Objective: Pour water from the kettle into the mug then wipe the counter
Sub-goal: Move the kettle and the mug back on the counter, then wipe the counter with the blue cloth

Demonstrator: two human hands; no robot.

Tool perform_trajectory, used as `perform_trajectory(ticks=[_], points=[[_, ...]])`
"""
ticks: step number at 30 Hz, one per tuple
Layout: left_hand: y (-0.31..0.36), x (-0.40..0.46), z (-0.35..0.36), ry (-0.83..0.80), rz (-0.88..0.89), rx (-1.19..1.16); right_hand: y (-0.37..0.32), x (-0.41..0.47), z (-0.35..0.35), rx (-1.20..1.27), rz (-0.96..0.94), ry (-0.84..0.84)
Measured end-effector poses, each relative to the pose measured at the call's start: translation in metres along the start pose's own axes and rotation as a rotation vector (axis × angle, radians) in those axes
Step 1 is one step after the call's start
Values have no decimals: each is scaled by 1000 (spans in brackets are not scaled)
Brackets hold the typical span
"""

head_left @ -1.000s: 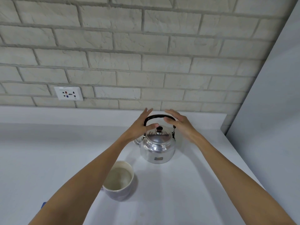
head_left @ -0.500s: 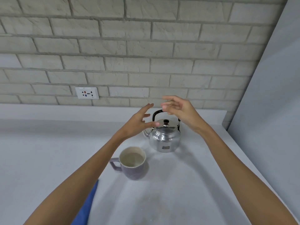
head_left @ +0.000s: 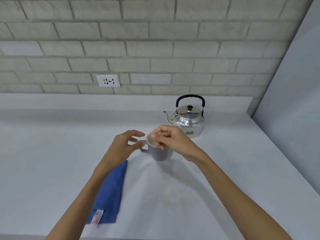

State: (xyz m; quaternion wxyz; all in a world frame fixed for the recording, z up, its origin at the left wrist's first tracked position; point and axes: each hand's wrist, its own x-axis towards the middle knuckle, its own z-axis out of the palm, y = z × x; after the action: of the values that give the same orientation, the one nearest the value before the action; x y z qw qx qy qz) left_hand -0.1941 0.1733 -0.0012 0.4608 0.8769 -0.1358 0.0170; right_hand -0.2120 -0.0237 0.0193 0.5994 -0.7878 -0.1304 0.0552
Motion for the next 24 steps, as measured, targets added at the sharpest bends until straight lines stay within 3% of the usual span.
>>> perform_trajectory(ticks=[9, 15, 21, 24], points=[[-75, -63, -9, -30, -379, 251, 41, 10, 98, -145, 241, -168], [-98, -104, -14, -15, -682, 419, 57, 38, 143, -451, 353, -203], [-94, -113, -10, 40, -804, 162, 64, 62, 165, -447, 473, -88], [-94, -110, -10, 34, -765, 60, 71, 65, 164, -390, 460, -2]])
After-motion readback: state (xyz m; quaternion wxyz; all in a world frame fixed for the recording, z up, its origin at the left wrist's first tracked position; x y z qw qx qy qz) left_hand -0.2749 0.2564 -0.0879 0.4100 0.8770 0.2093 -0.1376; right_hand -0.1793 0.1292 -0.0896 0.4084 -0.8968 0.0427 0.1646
